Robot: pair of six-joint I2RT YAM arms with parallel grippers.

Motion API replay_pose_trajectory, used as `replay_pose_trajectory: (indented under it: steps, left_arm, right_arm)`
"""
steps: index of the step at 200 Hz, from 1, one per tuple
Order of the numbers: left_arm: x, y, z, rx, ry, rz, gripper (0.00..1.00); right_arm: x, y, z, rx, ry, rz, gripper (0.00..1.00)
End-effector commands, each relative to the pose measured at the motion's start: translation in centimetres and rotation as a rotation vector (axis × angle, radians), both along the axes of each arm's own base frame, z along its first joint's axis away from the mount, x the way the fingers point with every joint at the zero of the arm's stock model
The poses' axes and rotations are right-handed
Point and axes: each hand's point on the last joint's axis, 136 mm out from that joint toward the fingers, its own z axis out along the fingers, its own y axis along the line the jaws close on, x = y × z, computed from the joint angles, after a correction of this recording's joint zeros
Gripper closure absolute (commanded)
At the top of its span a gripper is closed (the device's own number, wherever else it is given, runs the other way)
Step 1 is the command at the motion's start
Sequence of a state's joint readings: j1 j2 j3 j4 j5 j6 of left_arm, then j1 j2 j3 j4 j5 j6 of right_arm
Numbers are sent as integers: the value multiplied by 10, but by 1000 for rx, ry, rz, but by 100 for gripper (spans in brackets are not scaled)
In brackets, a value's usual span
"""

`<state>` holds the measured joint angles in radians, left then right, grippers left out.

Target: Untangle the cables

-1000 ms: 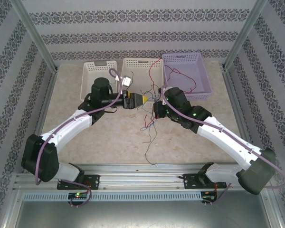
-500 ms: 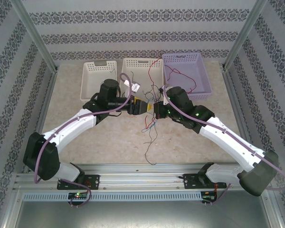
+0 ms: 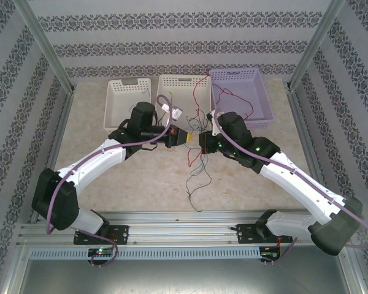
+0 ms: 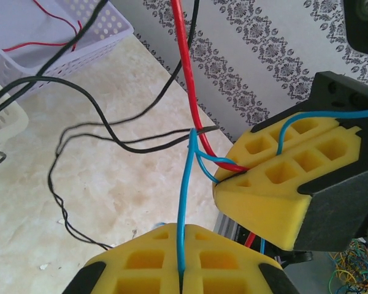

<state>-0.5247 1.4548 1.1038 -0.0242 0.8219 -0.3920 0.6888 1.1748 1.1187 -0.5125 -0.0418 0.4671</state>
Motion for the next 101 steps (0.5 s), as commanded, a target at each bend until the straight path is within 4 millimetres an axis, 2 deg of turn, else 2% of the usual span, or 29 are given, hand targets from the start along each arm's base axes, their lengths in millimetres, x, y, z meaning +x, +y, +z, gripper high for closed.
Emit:
replay_pose_trajectory:
  steps: [1,55,101]
  left_arm:
    - [-7,2,27,-15,-87,4,100]
    - [-2,23,40,28,-180,101,100]
    - [4,33,45,36,-197,145,100]
  right_arm:
    - [-2,-14,-14,-32,14,-37,100]
    - [2,-45,-52,-31,84,-126,99]
    - [-1,-61,-80,-24,135,-174,82]
